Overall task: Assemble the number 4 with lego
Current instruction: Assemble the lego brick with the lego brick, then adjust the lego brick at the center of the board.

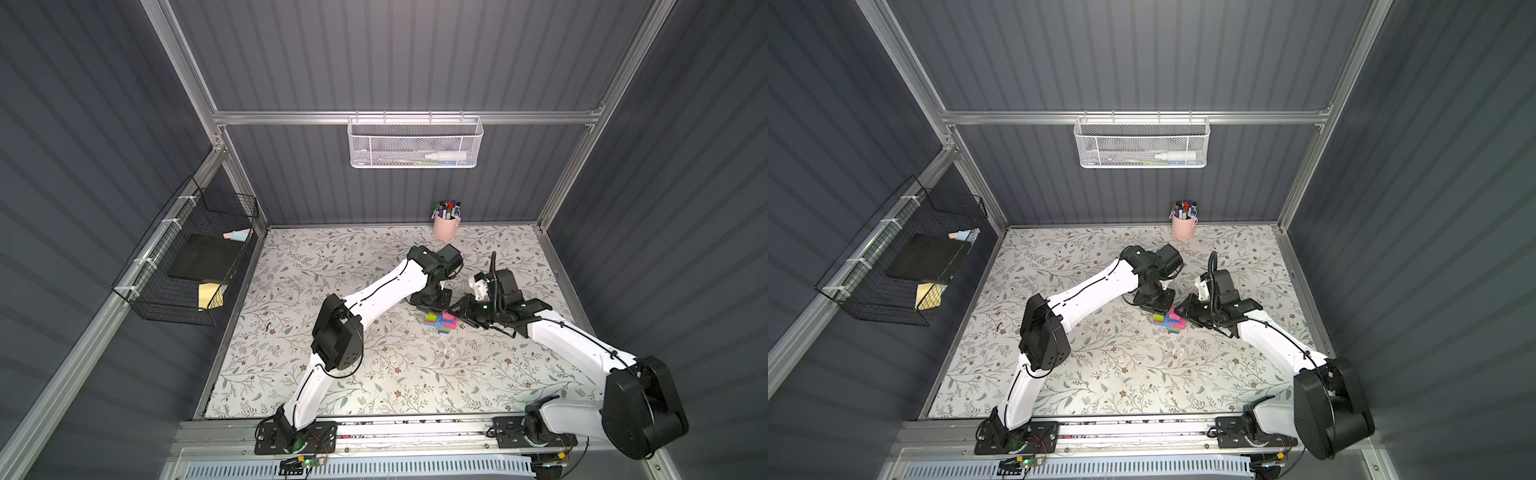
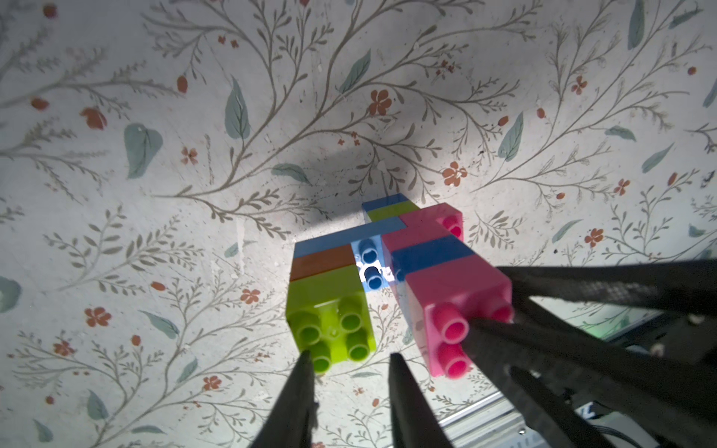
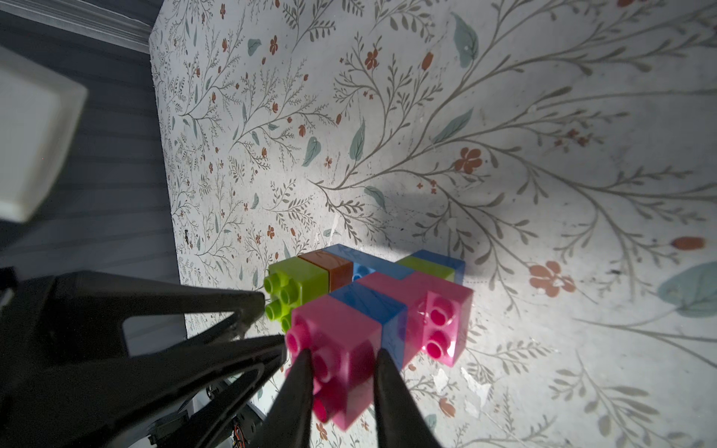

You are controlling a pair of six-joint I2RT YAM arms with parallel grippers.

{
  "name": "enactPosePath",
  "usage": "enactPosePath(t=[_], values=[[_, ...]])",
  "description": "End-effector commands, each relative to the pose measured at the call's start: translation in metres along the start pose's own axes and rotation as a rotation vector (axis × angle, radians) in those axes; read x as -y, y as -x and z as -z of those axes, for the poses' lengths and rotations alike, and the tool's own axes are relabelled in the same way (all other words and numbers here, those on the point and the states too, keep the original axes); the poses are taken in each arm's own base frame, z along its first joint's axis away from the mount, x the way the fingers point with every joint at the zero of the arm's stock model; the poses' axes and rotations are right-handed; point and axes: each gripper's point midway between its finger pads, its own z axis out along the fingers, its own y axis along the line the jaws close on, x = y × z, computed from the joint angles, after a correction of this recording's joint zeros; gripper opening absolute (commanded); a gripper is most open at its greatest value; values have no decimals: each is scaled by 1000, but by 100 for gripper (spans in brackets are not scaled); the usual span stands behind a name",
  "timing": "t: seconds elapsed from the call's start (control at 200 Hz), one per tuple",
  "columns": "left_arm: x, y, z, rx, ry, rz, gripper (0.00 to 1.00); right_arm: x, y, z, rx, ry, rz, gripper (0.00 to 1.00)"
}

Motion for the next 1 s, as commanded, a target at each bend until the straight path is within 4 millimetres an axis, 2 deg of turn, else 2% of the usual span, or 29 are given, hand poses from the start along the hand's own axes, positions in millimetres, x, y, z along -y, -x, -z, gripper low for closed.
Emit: enactPosePath(t=[0.0, 0.135, 0.415, 0.73, 0.765, 0.895, 0.995], values=[[-1, 13, 41, 131, -11, -6, 41, 97, -65, 0, -182, -376, -124, 32], [-8, 19, 54, 189, -17, 8, 51, 79, -50, 5, -129, -319, -101, 44], [-24, 17, 66, 238, 3, 25, 54, 45, -24, 16, -37, -212, -37, 61], [-34, 14, 72, 265, 22, 32, 55, 23, -4, 27, 31, -152, 23, 69], [-36, 13, 73, 265, 23, 34, 55, 15, -1, 35, 63, -126, 46, 71], [-41, 11, 72, 267, 28, 39, 55, 7, 7, 45, 97, -108, 127, 77], [-46, 8, 71, 264, 35, 46, 56, -8, 5, 50, 81, -31, 201, 81]])
